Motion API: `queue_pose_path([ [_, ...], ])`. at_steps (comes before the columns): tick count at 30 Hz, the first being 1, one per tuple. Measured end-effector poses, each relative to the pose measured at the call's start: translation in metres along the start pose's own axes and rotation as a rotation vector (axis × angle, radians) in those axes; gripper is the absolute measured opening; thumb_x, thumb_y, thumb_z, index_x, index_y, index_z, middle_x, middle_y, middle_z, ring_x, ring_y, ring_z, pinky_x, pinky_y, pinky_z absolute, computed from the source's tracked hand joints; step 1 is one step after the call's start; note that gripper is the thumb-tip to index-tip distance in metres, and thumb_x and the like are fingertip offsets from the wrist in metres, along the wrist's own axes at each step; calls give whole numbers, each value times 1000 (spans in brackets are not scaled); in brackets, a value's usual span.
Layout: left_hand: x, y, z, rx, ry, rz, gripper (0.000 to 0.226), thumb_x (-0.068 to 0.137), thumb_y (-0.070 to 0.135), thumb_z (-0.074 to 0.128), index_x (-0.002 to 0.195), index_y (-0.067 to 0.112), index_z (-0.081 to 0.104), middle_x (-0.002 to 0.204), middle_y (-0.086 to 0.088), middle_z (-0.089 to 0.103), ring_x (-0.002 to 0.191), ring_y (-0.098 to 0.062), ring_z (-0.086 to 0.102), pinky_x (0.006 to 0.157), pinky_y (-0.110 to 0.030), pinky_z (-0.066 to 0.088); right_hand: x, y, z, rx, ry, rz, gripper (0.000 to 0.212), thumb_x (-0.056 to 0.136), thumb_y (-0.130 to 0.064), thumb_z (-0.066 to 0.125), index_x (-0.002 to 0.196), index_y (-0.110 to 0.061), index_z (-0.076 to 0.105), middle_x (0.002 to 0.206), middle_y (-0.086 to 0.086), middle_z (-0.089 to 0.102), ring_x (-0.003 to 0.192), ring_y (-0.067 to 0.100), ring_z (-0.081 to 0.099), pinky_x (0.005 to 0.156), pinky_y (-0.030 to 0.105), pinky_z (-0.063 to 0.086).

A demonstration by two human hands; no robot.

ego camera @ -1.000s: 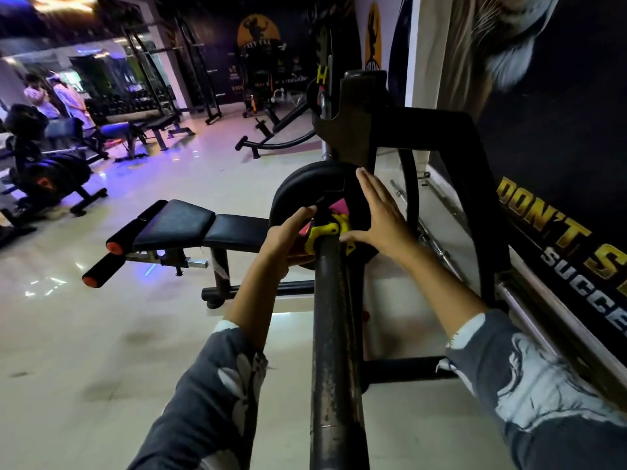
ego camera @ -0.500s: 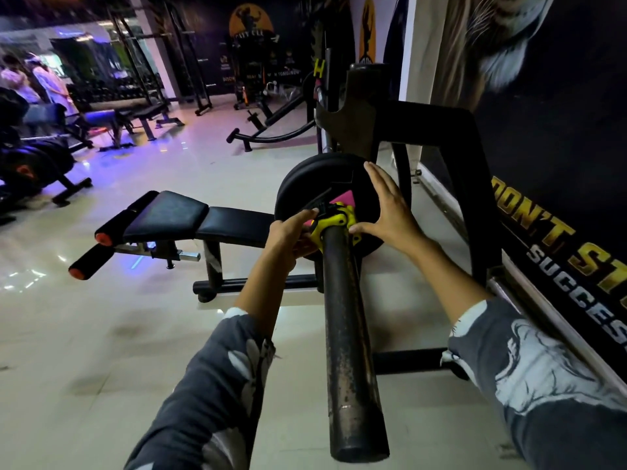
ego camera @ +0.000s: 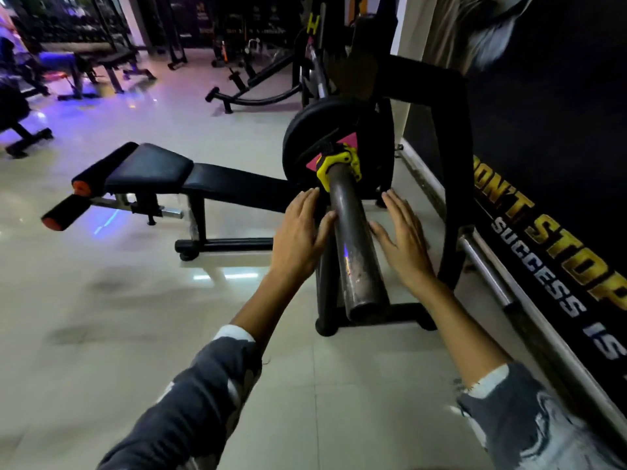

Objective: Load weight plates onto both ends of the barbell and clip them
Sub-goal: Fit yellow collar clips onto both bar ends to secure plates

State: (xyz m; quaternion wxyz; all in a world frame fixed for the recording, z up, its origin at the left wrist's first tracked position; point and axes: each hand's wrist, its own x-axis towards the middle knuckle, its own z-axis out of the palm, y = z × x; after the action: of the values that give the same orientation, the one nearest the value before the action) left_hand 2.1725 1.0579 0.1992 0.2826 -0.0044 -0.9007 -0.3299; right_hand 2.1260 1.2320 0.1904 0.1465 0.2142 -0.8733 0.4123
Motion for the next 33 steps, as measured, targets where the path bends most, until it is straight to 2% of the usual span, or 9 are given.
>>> queue_pose_path([
  [2, -23, 13, -5, 12, -3, 10, 60, 92, 49, 34, 140, 13, 36, 145, -7, 40, 136, -17, 32, 105, -24, 27, -23, -9, -5, 43, 10, 17, 55, 95, -32, 44, 144, -15, 26, 154, 4, 24, 145, 19, 13, 119, 46, 14],
  [4, -44, 25, -12, 30, -6, 20, 60, 92, 49, 33, 141, 13, 34, 147, -6, 39, 139, -17, 28, 108, -26, 22, -47, -18, -10, 74, 23, 1, 59, 92, -39, 40, 143, -15, 27, 154, 5, 26, 144, 18, 14, 118, 48, 15],
  [8, -90, 45, -25, 41, 30, 64, 63, 93, 52, 33, 139, 9, 38, 144, -10, 43, 136, -20, 34, 112, -34, 30, -95, -29, -22, 183, 10, -8, 68, 86, -54, 34, 143, -18, 28, 153, 5, 28, 144, 19, 18, 116, 52, 20],
  [11, -132, 59, -35, 44, 53, 84, 64, 92, 53, 31, 135, 8, 42, 139, -11, 48, 131, -20, 41, 106, -28, 35, -133, -40, -31, 223, 22, -75, 75, 83, -64, 39, 140, -17, 32, 150, 7, 33, 142, 23, 22, 115, 52, 22],
  [16, -189, 55, -60, 74, 98, -44, 56, 91, 47, 40, 133, 11, 46, 135, -8, 53, 126, -19, 47, 99, -24, 36, -181, -76, -11, 229, 27, -274, 50, 92, -40, 43, 134, -13, 42, 141, -2, 39, 137, 12, 26, 113, 48, 30],
  [18, -208, 40, -74, 132, 130, -102, 52, 91, 44, 40, 129, 10, 49, 129, -8, 57, 118, -19, 51, 93, -18, 35, -190, -90, 7, 227, -12, -307, 46, 92, -37, 42, 131, -11, 47, 137, 4, 47, 134, 12, 32, 113, 35, 31],
  [20, -228, 18, -92, 195, 144, -177, 50, 91, 45, 39, 124, 10, 52, 122, -7, 60, 112, -19, 54, 88, -18, 36, -195, -103, 30, 239, -117, -277, 46, 92, -38, 41, 129, -11, 50, 132, 7, 54, 127, 13, 41, 107, 26, 35],
  [23, -261, -23, -119, 269, 102, -310, 48, 91, 48, 39, 122, 14, 54, 121, -3, 61, 112, -20, 56, 88, -28, 43, -202, -122, 75, 219, -361, -185, 42, 93, -38, 43, 127, -14, 50, 129, 5, 55, 122, 17, 48, 99, 23, 37],
  [33, -366, -211, -247, 440, -11, -762, 37, 95, 39, 47, 120, 13, 55, 118, -4, 61, 110, -21, 55, 84, -32, 44, -240, -243, 319, -34, -913, -307, 34, 95, -33, 45, 122, -13, 53, 126, 5, 58, 114, 24, 54, 89, 33, 44],
])
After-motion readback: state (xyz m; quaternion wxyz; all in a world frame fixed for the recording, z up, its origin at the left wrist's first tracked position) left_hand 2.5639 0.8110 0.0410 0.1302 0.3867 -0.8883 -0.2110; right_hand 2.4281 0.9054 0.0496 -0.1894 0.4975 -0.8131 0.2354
